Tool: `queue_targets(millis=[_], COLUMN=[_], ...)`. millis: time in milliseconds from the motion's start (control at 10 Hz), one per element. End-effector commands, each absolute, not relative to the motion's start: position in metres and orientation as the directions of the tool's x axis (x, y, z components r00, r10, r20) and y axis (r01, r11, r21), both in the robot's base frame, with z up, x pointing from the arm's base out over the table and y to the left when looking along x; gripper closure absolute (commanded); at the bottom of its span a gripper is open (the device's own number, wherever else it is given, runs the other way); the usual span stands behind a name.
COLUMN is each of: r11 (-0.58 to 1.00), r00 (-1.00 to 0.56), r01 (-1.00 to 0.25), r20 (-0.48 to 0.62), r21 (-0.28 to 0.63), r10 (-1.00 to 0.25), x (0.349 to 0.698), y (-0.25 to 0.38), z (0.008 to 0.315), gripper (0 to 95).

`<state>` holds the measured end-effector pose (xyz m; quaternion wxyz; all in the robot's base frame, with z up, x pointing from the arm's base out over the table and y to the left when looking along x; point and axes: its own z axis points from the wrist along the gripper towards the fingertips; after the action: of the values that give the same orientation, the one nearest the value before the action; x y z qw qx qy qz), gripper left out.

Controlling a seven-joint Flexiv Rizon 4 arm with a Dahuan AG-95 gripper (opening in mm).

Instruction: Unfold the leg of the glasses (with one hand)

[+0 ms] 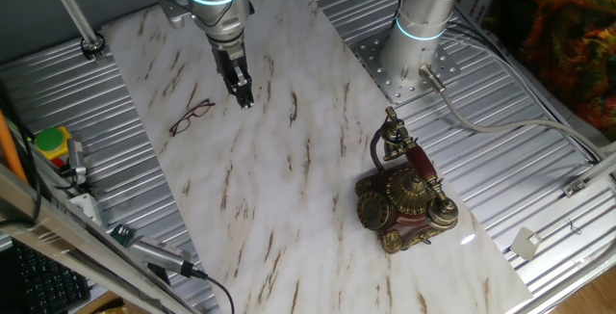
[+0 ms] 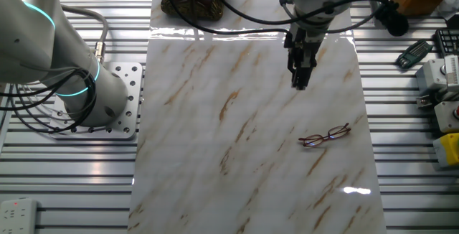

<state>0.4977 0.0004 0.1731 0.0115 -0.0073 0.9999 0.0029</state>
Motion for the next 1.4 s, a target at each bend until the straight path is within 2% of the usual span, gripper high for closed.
queue_targets(millis=[100,1400], r11=[1.0,1.0], r00=[-1.0,-0.999], r01=[-0.013,0.009], r20=[-0.017,-0.037], r21=[-0.001,-0.015], r10=[-0.013,0.008], x=[0.499,0.4972], y=[0.001,0.0027], z=[0.1731,0.1775], gripper=[95.0,95.0])
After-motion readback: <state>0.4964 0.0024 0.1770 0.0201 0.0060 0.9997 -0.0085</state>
